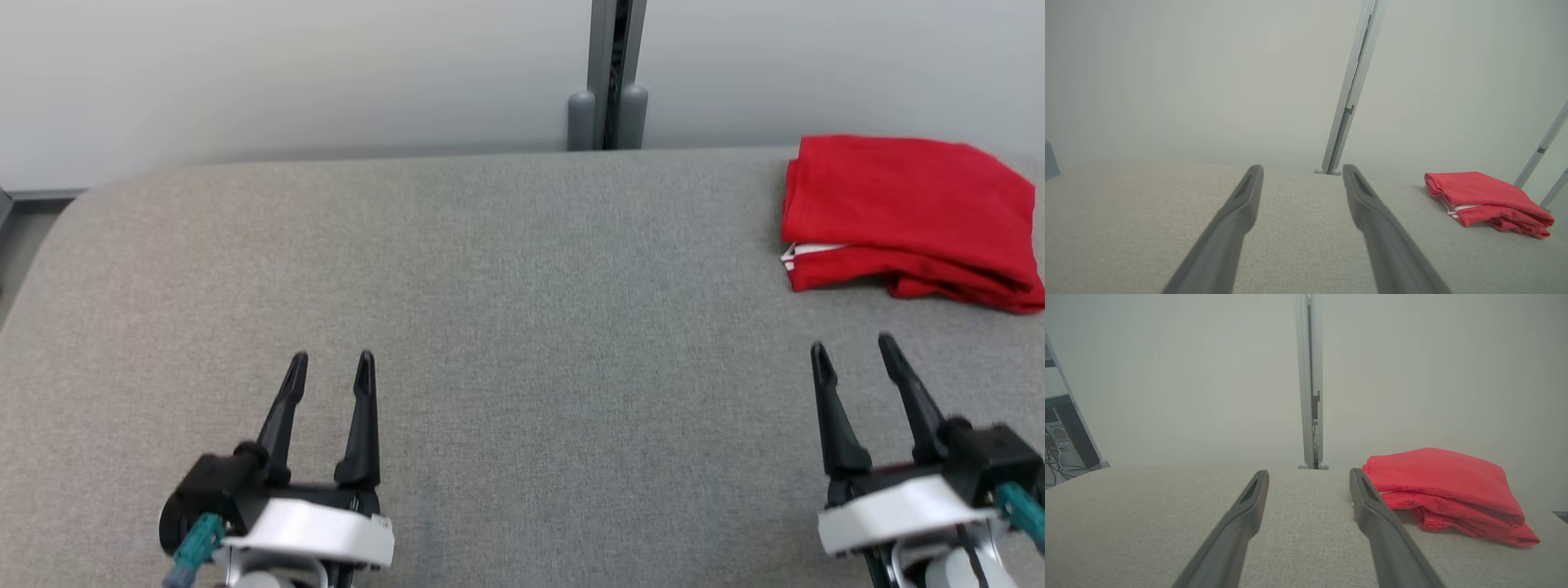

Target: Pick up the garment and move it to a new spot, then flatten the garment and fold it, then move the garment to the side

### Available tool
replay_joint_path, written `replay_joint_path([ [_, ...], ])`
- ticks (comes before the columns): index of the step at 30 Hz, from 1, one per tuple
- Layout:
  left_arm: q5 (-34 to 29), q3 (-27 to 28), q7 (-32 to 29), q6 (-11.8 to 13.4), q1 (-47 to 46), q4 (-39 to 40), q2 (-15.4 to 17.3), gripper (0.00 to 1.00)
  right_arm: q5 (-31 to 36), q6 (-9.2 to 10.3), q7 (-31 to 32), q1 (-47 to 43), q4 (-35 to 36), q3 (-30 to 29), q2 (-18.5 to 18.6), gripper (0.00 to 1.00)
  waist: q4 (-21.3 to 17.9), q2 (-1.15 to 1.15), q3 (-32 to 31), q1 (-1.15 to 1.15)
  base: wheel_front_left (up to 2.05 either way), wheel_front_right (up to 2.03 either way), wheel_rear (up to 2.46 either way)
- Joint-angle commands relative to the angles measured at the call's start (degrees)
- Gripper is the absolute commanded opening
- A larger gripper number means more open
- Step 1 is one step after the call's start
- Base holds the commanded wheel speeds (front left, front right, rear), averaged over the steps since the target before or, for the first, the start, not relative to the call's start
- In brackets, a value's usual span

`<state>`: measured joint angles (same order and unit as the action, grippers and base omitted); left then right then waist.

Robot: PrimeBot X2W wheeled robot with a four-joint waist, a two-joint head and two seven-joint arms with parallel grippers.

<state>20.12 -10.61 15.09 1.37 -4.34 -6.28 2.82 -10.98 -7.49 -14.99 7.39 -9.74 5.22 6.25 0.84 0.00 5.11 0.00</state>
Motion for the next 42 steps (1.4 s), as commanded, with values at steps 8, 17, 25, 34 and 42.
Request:
replay_joint_path([
  [8,-5.24,2.49,0.02,-1.32,6.58,1.37,0.21,1.00,0.36,-0.01,-0.30,-9.72,3.61,-0.83,-1.48,1.00,0.45,0.00,-5.36,0.00,0.00,0.00,0.00],
  [17,-5.55,2.89,0.02,-1.73,7.72,1.17,0.19,1.00,0.29,-0.01,-0.30,-11.13,4.88,-1.54,-2.34,1.00,0.77,0.00,-6.04,0.00,0.00,0.00,0.00],
  [25,-5.89,3.19,0.02,-1.58,7.99,0.35,0.20,1.00,0.87,-0.01,-0.30,-11.35,5.76,-2.19,-2.58,1.00,1.07,0.00,-6.07,0.00,0.00,0.00,0.00],
  [34,-5.57,3.05,0.02,-1.30,8.00,-0.47,0.20,1.00,1.02,-0.01,-0.30,-11.61,5.68,-2.07,-2.64,1.00,1.01,0.00,-6.44,0.00,0.00,0.00,0.00],
  [42,-4.60,2.63,-0.16,-1.29,8.64,-2.34,-0.16,0.00,-0.10,0.00,0.27,-12.21,3.65,-1.66,-2.93,0.00,1.04,0.00,-6.44,0.00,0.00,0.00,0.00],
])
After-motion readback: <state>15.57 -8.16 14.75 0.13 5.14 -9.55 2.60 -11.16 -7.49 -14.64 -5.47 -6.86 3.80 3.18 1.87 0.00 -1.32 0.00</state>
